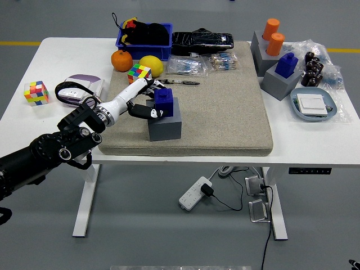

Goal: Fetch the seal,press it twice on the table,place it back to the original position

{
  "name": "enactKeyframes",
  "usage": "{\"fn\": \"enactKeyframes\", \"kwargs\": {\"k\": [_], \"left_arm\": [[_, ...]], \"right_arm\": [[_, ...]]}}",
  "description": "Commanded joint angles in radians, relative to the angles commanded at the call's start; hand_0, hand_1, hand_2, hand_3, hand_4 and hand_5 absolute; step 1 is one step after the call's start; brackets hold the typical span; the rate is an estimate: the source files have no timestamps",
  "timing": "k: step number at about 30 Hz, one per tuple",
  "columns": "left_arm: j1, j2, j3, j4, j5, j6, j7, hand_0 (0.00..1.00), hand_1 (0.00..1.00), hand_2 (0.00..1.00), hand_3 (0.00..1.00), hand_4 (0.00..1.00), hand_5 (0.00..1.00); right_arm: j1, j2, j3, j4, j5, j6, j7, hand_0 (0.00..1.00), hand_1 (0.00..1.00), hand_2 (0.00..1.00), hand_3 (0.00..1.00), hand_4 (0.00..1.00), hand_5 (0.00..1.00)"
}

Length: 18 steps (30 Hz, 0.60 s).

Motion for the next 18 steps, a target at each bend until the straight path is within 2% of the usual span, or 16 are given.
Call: {"fn": "enactKeyframes", "kwargs": {"k": [5,6,11,12,17,18], "left_arm": [[0.000,0.001,-0.004,0.003,0.007,0.001,0.002,0.714,0.750,0.719,0.639,0.776,0.002],[0.000,0.002,-0.005,0.003,0.004,0.004,-0.001,0.809,0.838,0.832,0.779,0.901,0.002],[-0.002,0.005,-0.014,0.003,0.005,0.010,-0.006,0.809,0.838,0.832,0.779,0.901,0.002],[-0.002,0.007,-0.017,0.002,0.004,0.011,-0.007,0.843,0.887,0.893,0.815,0.972,0.002],[-0.005,0.012,-0.022,0.003,0.004,0.013,-0.013,0.843,0.887,0.893,0.815,0.972,0.002],[-0.005,0.014,-0.023,0.003,0.000,0.010,-0.014,0.897,0.978,0.970,0.887,0.998,0.194]], "right_arm": [[0.000,0.000,0.000,0.001,0.001,0.000,0.000,0.812,0.711,0.680,0.686,0.724,0.505],[0.000,0.000,-0.001,0.001,0.001,0.000,0.001,0.813,0.712,0.680,0.686,0.724,0.505],[0.000,0.000,-0.002,0.001,0.002,-0.001,0.001,0.813,0.712,0.680,0.686,0.724,0.505],[0.000,0.000,-0.002,0.002,0.002,-0.001,0.001,0.813,0.711,0.680,0.686,0.724,0.505],[0.000,0.000,0.000,0.001,0.001,-0.001,0.001,0.813,0.711,0.680,0.686,0.724,0.505],[-0.001,0.000,0.001,0.001,0.001,-0.001,0.001,0.813,0.711,0.680,0.686,0.724,0.505]]}}
